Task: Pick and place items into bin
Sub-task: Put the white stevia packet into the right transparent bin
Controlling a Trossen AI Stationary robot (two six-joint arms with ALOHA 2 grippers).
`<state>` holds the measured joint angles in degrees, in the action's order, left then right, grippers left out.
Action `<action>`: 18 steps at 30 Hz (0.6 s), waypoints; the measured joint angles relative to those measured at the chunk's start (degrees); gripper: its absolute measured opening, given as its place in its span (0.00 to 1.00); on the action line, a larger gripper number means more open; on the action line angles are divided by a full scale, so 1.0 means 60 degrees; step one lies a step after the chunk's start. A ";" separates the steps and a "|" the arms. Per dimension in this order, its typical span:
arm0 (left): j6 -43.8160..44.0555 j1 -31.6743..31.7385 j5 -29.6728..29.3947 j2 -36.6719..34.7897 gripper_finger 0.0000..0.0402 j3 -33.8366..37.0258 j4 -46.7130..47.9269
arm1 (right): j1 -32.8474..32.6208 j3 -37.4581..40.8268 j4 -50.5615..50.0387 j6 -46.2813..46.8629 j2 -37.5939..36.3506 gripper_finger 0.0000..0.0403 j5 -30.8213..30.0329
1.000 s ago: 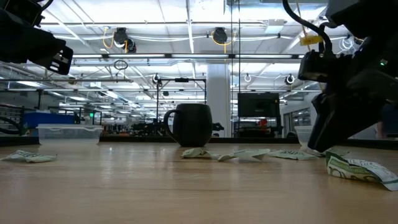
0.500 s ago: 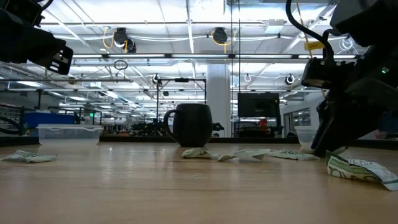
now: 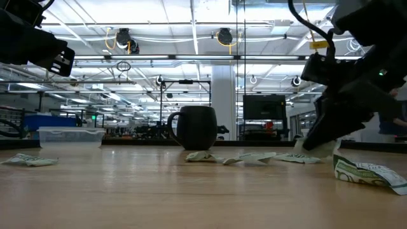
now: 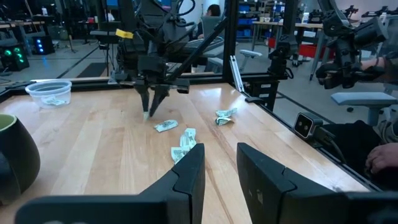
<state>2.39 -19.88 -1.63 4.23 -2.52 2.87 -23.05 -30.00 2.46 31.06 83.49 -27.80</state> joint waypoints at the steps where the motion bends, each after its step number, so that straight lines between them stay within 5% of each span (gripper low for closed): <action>1: -0.0002 -0.0002 0.0000 0.0000 0.24 0.0002 0.0000 | 0.0051 0.0000 -0.0011 -0.0079 -0.0008 0.09 -0.0166; 18: 0.0000 -0.0003 0.0000 0.0000 0.24 0.0000 0.0000 | 0.1511 -0.0004 -0.0098 -0.0611 -0.0156 0.00 -0.1504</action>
<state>2.39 -19.90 -1.63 4.23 -2.52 2.87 -13.99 -30.02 1.86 27.40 82.56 -36.82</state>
